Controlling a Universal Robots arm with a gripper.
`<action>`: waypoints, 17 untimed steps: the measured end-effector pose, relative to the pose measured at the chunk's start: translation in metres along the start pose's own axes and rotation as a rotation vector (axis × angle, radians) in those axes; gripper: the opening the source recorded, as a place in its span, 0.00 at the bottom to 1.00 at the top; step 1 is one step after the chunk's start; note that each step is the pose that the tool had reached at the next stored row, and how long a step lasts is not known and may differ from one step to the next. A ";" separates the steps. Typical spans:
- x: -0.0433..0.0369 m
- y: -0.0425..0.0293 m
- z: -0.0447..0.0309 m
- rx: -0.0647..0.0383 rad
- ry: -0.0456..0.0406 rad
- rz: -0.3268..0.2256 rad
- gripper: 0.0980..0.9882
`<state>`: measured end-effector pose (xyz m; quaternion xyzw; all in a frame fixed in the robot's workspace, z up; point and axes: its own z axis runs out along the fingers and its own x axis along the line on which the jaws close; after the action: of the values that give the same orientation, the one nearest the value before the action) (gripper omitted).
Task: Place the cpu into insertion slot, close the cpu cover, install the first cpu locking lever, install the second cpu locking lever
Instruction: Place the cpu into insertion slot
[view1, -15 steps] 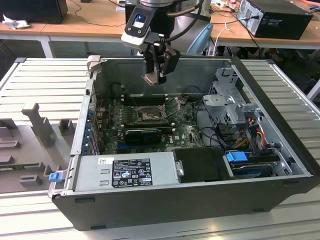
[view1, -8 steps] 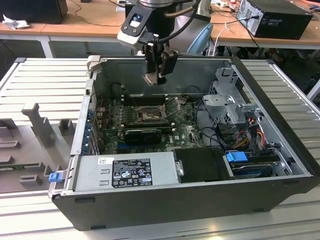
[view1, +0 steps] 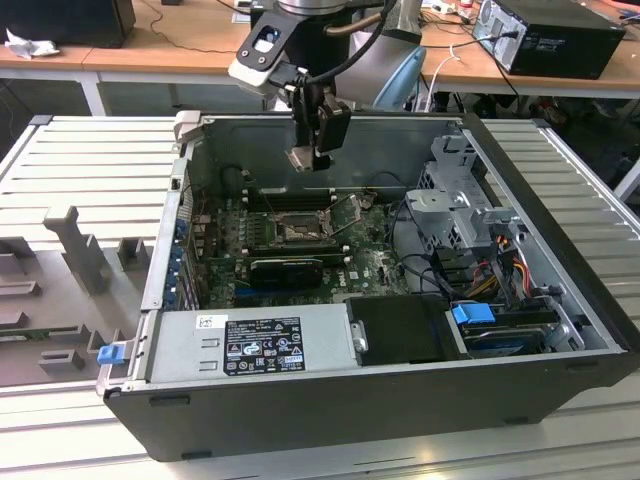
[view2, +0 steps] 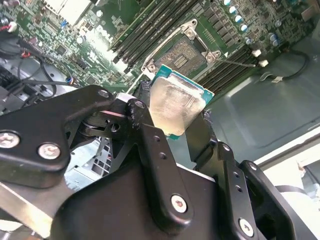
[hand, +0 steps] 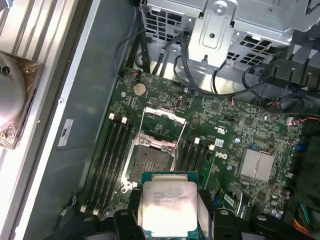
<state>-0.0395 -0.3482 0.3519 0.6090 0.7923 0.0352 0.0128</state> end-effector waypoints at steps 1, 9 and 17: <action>0.0000 0.0000 0.0001 0.000 -0.0011 0.015 0.48; 0.0000 -0.0001 0.0011 -0.003 -0.0129 0.163 0.48; 0.0016 -0.0006 0.0159 0.000 -0.0176 0.243 0.48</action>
<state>-0.0395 -0.3462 0.3360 0.7009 0.7124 0.0310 0.0154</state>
